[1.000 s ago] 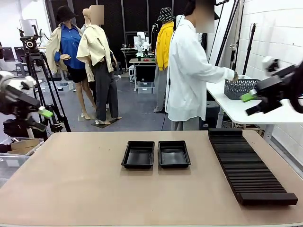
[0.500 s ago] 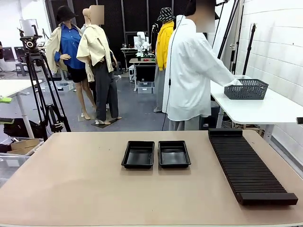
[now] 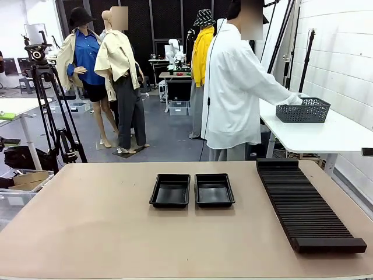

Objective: Inspect and transfer BCBs to ESD trays.
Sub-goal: Pick up the Blank PCB from the PCB Rack and place it in the left ESD tray.

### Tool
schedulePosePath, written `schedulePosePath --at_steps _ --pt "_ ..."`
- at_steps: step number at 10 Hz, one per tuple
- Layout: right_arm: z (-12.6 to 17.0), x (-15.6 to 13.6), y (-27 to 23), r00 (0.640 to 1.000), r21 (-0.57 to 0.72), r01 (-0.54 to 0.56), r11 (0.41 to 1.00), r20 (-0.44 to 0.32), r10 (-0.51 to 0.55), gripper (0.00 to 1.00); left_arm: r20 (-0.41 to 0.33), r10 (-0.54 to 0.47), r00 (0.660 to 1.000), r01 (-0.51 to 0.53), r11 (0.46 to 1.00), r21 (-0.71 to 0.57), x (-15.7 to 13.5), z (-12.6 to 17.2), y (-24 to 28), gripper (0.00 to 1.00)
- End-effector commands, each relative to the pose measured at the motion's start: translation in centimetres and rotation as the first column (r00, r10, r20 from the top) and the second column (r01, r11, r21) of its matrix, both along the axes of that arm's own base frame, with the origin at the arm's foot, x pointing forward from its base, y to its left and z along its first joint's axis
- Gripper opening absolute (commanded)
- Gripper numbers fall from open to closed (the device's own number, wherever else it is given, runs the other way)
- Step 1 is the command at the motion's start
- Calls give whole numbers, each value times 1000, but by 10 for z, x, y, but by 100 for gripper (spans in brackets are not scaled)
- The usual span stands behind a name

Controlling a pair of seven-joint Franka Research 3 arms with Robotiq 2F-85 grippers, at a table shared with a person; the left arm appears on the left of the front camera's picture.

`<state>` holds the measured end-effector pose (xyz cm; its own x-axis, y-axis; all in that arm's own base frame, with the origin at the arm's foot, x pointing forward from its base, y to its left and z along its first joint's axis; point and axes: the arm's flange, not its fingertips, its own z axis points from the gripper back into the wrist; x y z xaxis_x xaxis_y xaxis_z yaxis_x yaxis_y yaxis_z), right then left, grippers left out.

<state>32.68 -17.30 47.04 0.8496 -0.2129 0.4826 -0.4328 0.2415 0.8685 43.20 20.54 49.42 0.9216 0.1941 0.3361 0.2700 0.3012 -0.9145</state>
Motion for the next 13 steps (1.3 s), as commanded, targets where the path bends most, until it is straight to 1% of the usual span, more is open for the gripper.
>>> schedulePosePath --at_steps 1,2,4,5,6,7,13 --pt "4 5 -2 1000 3 -15 1000 20 15 100 16 -77 997 77 996 34 2 -1 11 100" --pt "4 6 -2 1000 -1 -12 1000 18 12 100 14 -107 994 107 993 45 2 0 15 100" --pt "4 7 -3 1000 1 -8 1000 29 8 100 -23 -162 986 164 981 100 6 -1 16 100" --pt "5 7 -3 1000 9 2 1000 28 -2 100 -23 -158 987 160 983 94 7 -2 15 100" --pt "7 7 -4 999 22 29 999 30 -29 100 -7 -161 987 161 984 73 8 -2 16 100" --pt "4 4 0 1000 -14 -5 1000 1 6 100 -41 -129 991 132 988 76 5 -3 9 100" --pt "4 4 0 1000 -14 -5 1000 1 6 100 -41 -129 991 132 988 76 5 -3 9 100"
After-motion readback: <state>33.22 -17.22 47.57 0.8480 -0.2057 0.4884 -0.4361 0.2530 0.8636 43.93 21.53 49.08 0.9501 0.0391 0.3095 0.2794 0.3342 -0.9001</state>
